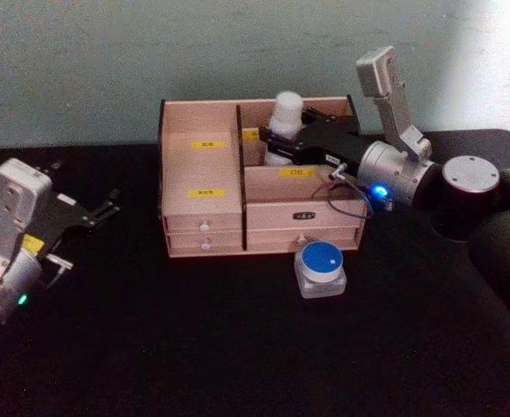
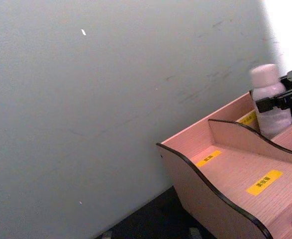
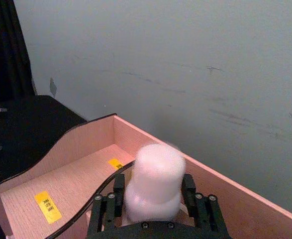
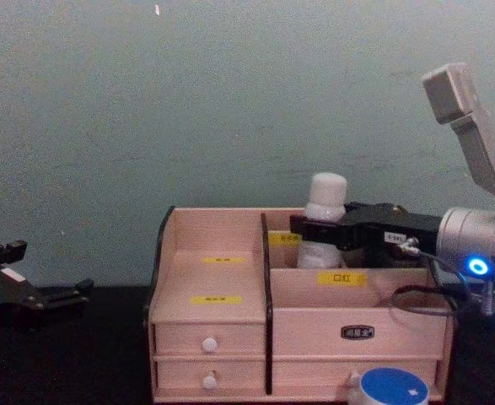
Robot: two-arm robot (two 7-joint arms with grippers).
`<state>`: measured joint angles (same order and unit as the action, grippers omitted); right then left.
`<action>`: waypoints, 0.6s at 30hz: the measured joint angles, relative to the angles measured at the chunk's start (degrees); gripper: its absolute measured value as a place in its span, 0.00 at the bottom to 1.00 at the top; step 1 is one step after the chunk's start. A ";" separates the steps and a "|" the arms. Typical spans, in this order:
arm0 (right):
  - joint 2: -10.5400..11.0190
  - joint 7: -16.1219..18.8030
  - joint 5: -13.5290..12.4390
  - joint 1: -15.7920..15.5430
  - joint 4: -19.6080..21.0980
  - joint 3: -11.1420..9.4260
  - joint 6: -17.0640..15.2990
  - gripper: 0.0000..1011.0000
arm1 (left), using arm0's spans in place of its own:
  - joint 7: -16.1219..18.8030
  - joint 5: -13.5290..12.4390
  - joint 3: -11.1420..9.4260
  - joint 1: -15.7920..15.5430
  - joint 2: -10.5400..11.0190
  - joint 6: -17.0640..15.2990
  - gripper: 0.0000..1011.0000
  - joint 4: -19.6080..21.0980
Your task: Pick up the facial cleanser and watermelon frost from the table and place them into the tiered storage box.
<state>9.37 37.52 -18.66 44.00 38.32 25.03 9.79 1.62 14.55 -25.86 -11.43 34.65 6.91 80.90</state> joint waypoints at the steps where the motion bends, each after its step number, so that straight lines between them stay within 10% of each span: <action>1: 0.00 0.00 0.00 0.00 0.00 0.00 0.00 0.73 | 0.00 0.00 0.00 0.00 0.00 0.00 0.99 0.00; 11: 0.00 0.01 -0.04 -0.05 0.02 0.04 0.00 0.99 | 0.00 0.00 0.00 0.00 0.00 0.00 0.99 0.00; 18: 0.00 0.02 -0.05 -0.06 0.02 0.04 0.00 0.99 | 0.00 0.00 0.00 0.00 0.00 0.00 0.99 0.00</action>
<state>9.37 37.54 -18.71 43.93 38.34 25.07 9.78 1.62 14.55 -25.86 -11.43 34.64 6.91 80.90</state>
